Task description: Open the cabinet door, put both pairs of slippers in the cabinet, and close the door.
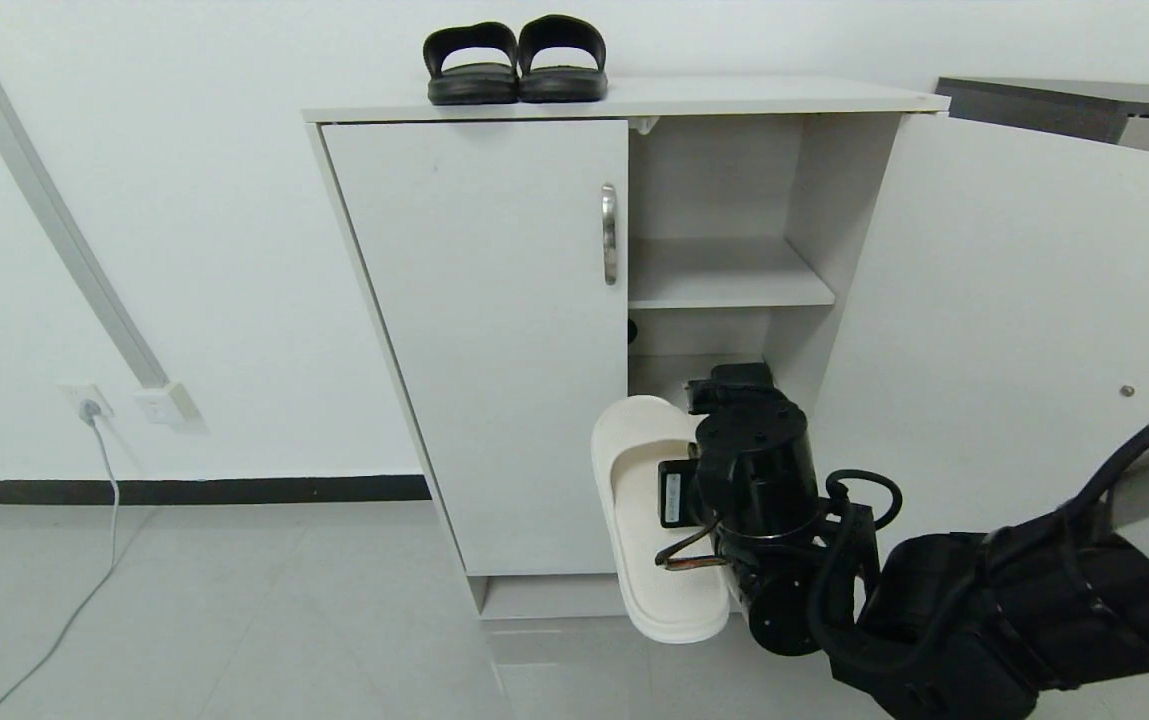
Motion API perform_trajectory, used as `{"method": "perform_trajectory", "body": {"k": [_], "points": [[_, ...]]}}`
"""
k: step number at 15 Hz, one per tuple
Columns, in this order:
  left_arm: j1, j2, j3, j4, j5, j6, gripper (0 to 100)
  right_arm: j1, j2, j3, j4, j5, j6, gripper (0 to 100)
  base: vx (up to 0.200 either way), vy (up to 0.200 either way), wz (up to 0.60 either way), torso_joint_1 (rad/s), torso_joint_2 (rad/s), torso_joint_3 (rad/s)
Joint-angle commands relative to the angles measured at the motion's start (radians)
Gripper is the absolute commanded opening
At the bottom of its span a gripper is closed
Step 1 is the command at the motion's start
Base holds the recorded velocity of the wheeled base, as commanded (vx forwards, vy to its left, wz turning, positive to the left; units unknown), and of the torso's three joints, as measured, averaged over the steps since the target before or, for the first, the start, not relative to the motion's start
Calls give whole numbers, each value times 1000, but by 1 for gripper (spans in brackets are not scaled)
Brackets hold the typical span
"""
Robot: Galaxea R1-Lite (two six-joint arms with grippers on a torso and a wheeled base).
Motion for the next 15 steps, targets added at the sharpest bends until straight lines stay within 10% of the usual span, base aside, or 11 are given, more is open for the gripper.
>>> {"method": "perform_trajectory", "body": {"k": [1,6,15], "points": [[0,3,0,0,1,1,0,4,25,-13,-1,-3,0,0,0,-200,0,2,2,-2],[0,3,0,0,1,1,0,-1,39,-10,-1,-10,0,0,0,-200,0,3,1,1],[0,3,0,-1,1,-2,0,-53,179,-17,-145,39,-37,0,0,0,0,0,0,0]]}}
